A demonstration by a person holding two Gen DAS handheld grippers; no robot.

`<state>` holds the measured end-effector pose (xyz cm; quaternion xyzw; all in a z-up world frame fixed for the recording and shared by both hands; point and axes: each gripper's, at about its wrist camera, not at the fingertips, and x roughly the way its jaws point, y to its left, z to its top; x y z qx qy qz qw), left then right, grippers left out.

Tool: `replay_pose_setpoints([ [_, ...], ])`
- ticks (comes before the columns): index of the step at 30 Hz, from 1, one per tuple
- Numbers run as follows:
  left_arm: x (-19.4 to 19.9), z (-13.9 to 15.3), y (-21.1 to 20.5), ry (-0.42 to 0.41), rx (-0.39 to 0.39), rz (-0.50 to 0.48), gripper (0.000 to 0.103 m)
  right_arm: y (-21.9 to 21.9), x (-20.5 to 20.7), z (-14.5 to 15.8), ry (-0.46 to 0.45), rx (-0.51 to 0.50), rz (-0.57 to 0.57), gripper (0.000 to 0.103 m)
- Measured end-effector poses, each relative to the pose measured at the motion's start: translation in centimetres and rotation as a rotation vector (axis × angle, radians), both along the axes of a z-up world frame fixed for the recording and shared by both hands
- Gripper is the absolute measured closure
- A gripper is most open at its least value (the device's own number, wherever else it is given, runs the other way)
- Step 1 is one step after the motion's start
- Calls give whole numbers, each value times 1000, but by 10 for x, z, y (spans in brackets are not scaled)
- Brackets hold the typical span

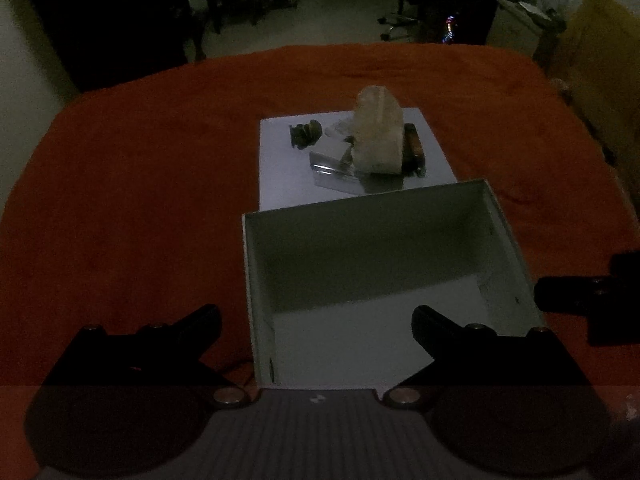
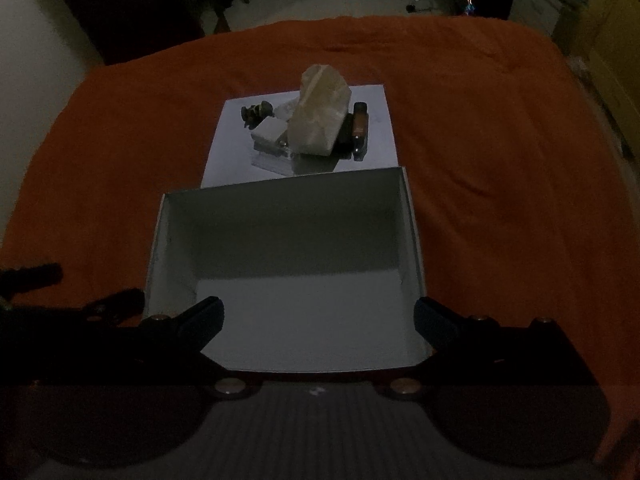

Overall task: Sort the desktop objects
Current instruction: 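Move both tools over the open white box toward the white tray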

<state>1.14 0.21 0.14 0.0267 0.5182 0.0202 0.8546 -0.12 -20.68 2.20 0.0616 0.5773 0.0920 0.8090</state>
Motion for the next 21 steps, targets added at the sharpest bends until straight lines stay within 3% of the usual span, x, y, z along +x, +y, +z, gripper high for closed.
replay_pose_setpoints([
  [4, 5, 9, 17, -31, -54, 61, 0, -12, 4, -4, 11, 108, -56, 1],
  [12, 13, 11, 25, -18, -45, 8, 1, -10, 5, -1, -32, 82, -50, 1],
  [17, 21, 29, 34, -124, -86, 14, 0, -22, 9, -5, -36, 130, -75, 3],
  [21, 30, 35, 38, -122, -111, 17, 0, -28, 14, -9, -40, 129, -74, 2],
])
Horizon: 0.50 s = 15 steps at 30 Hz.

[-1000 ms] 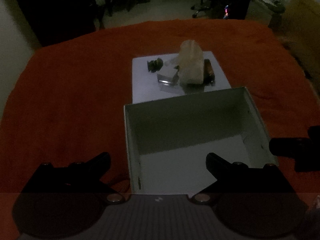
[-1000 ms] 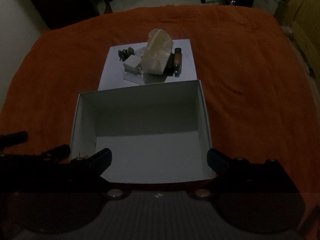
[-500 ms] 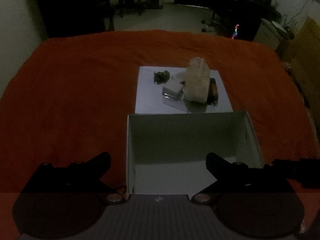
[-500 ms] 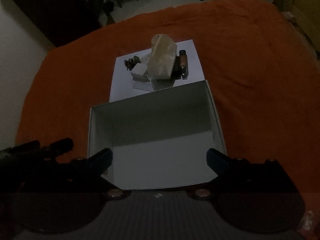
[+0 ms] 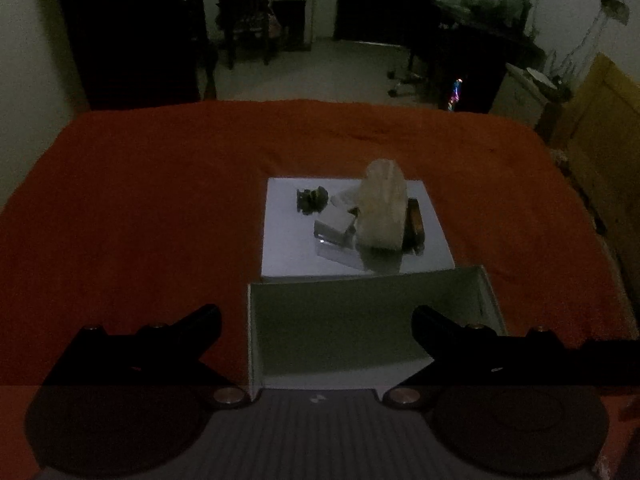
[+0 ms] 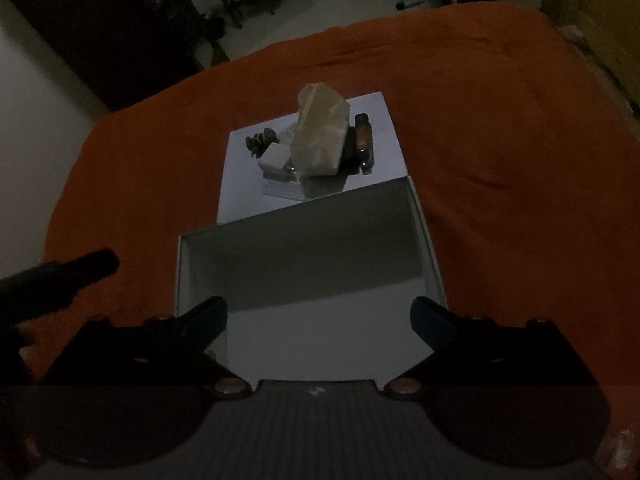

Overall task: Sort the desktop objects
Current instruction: 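Move both tools over the open white box toward the white tray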

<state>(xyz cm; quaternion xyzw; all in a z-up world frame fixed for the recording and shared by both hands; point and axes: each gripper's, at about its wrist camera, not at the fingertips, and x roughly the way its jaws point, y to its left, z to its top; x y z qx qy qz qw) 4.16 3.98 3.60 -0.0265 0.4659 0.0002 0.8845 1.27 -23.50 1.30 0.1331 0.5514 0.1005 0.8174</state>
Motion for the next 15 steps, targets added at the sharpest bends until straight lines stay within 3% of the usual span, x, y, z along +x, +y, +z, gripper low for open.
replay_pose_setpoints([
  [3, -4, 3, -1, -33, -90, -24, 0, -3, 2, -1, -18, 9, 11, 0],
  [5, -5, 6, -2, -67, -106, -32, 0, -4, 3, 0, -38, 11, 22, 0],
  [11, 4, -7, -4, -22, -8, -30, 0, -4, 7, 4, -83, 18, 60, 0],
  [15, 7, -24, 1, 44, 9, -29, 0, -3, 9, 2, -74, 30, 75, 0],
])
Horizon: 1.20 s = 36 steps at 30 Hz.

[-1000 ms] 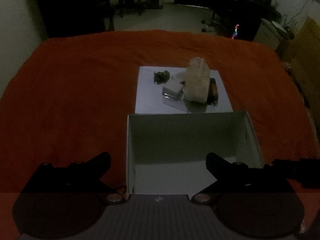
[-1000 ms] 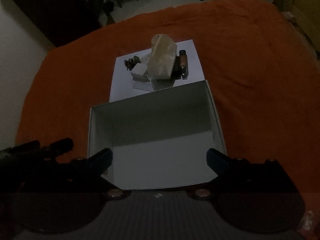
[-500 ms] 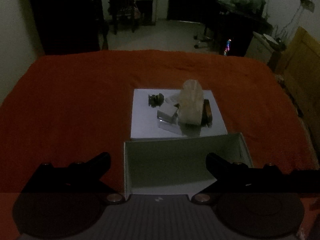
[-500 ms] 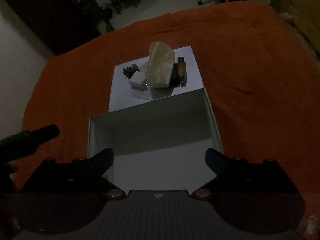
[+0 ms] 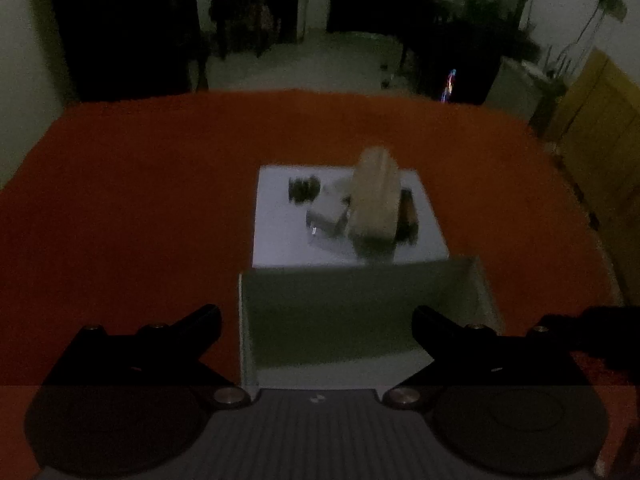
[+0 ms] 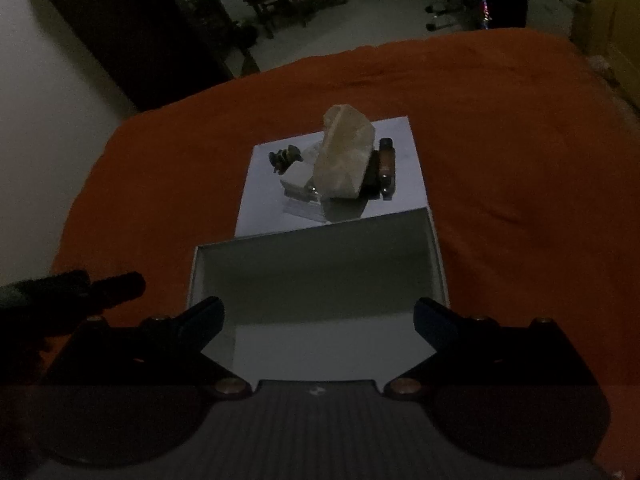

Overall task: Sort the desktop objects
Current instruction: 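Move both tools over the open white box toward the white tray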

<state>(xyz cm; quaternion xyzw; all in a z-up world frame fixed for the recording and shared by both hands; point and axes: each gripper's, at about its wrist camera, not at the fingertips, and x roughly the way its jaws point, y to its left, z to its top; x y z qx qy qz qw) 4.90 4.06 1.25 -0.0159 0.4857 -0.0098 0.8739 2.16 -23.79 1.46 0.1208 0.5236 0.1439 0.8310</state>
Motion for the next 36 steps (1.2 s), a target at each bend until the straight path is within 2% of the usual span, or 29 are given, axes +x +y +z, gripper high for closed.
replay_pose_setpoints([
  [5, 5, -9, 8, 75, -1, 36, 0, 1, 2, -4, 16, 17, 4, 0],
  [9, 4, -7, 12, 45, -5, 44, 0, -4, 3, -8, 39, 74, -16, 0],
  [14, 3, -8, 6, 49, 42, -9, 0, -4, 4, -9, 40, 75, -18, 0],
  [17, 4, -10, 3, 76, 25, -21, 0, -3, 4, -7, 36, 77, -16, 0],
  [24, 13, -12, 4, 56, 33, -15, 0, -2, 8, -5, 28, 61, 4, 0],
  [29, 32, -4, 16, 84, -32, -4, 0, -3, 19, 7, -20, 66, 28, 0],
  [33, 47, 13, 26, 17, -75, 16, 0, 0, 35, 11, -61, 58, 36, 0],
  [36, 65, 15, 29, 21, -101, 15, 1, -1, 52, 8, -69, 47, 29, 0],
])
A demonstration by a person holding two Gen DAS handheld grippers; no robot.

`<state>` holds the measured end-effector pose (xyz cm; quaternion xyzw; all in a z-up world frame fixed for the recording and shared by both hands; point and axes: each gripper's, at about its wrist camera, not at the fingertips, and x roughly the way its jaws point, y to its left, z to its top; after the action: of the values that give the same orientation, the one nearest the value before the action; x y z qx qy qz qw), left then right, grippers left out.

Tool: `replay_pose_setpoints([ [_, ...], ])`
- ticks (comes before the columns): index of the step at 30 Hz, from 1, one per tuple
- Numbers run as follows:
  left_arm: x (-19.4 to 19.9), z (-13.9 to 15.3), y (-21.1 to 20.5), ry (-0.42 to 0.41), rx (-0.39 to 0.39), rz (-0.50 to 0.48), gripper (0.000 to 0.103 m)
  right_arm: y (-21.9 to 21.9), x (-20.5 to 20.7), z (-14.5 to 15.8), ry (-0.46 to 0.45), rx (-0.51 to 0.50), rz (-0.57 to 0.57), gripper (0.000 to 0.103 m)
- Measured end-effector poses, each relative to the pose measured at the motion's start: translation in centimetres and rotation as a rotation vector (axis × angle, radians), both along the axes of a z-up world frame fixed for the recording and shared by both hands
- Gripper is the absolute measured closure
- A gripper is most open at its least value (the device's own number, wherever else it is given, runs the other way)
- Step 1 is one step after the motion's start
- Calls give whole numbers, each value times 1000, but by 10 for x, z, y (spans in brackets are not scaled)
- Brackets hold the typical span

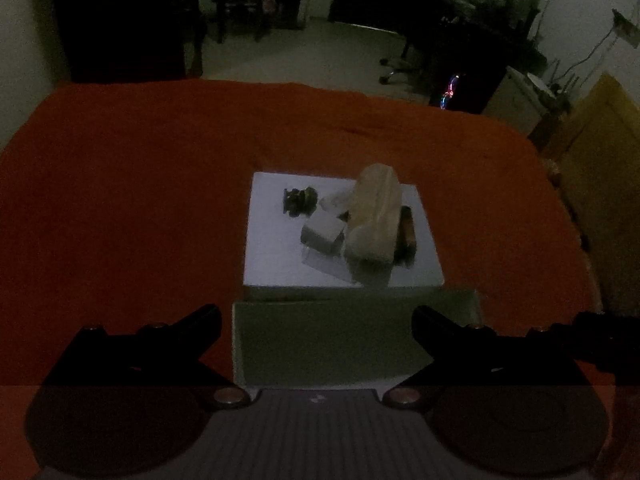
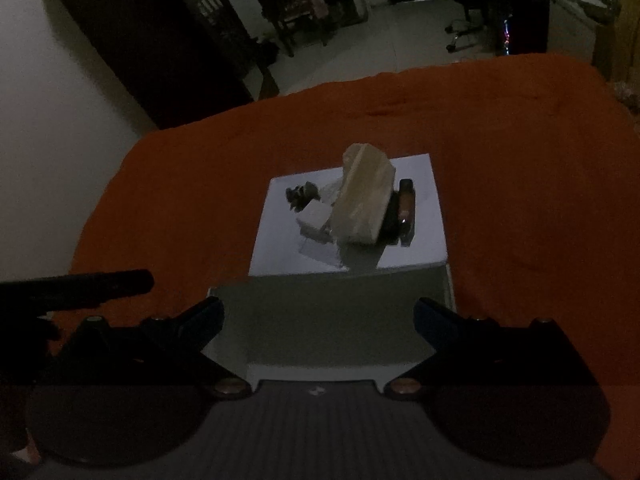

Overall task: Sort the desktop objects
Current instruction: 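Move both tools over the open white box toward the white tray, then grasp the white square pad with the left tool while the right tool grasps the dark red tube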

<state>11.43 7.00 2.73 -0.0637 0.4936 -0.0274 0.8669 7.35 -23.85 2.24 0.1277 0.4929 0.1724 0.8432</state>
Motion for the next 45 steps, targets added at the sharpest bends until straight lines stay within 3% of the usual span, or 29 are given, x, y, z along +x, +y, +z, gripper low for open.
replay_pose_setpoints([
  [3, 16, -6, -1, -1, 14, -5, 0, 0, 20, -3, -13, -22, -11, 0],
  [10, 55, -31, -4, -5, 133, -79, 1, -3, 68, -9, -67, -80, -45, 0],
  [14, 87, -55, 10, 72, 114, -42, 9, -1, 96, -23, -53, -100, -66, 0],
  [24, 153, -108, 26, 75, 97, -27, 2, 27, 165, -85, 15, -150, -20, 0],
  [29, 180, -140, 23, 93, 81, -11, 1, 39, 203, -118, 49, -110, -20, 1],
  [34, 207, -176, 5, 140, 67, -77, 1, 41, 232, -136, 52, -121, -26, 3],
  [37, 219, -196, -1, 212, 72, -140, 4, 36, 243, -151, 87, -122, -36, 5],
  [45, 237, -229, 0, 208, 57, -186, 4, 10, 251, -196, 191, -206, -35, 14],
])
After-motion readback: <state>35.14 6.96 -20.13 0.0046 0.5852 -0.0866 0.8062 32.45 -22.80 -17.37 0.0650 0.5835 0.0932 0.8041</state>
